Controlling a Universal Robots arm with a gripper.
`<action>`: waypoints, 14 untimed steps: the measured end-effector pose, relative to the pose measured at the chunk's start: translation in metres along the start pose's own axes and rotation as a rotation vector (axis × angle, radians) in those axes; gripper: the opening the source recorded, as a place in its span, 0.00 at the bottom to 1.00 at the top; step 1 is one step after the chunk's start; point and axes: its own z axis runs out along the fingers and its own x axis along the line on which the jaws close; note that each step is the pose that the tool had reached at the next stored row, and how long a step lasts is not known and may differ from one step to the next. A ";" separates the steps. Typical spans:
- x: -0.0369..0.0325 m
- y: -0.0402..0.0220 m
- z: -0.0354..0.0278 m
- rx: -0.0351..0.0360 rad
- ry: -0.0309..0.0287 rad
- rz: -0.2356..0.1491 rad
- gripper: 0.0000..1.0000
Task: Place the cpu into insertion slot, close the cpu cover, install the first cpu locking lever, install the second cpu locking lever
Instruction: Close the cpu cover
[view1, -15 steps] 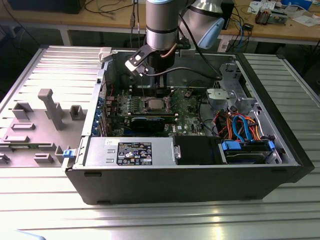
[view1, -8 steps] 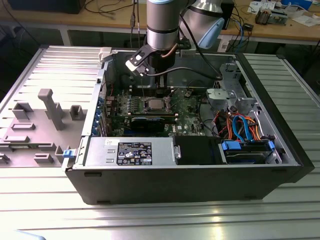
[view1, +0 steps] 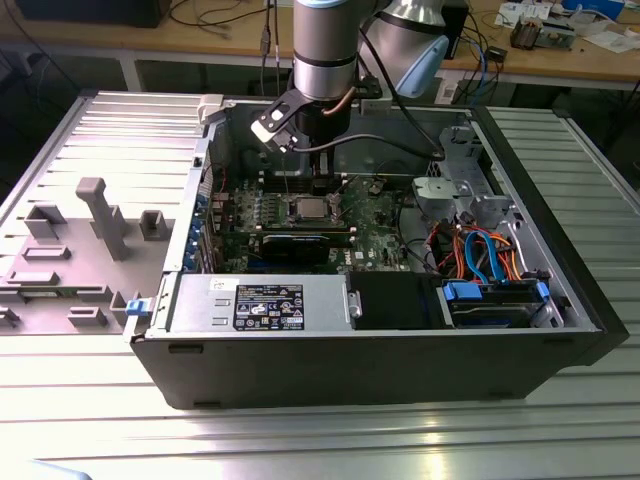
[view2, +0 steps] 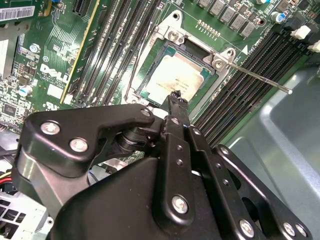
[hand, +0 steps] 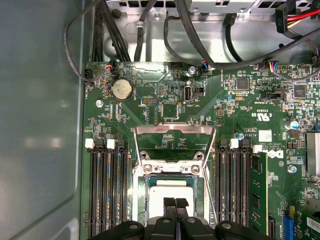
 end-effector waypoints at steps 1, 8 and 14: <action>0.0000 0.0000 0.0000 0.0001 0.0000 0.000 0.11; 0.0000 0.0008 0.0001 0.0067 0.0004 0.000 0.11; 0.0000 0.0009 -0.0020 0.0067 0.0004 0.000 0.11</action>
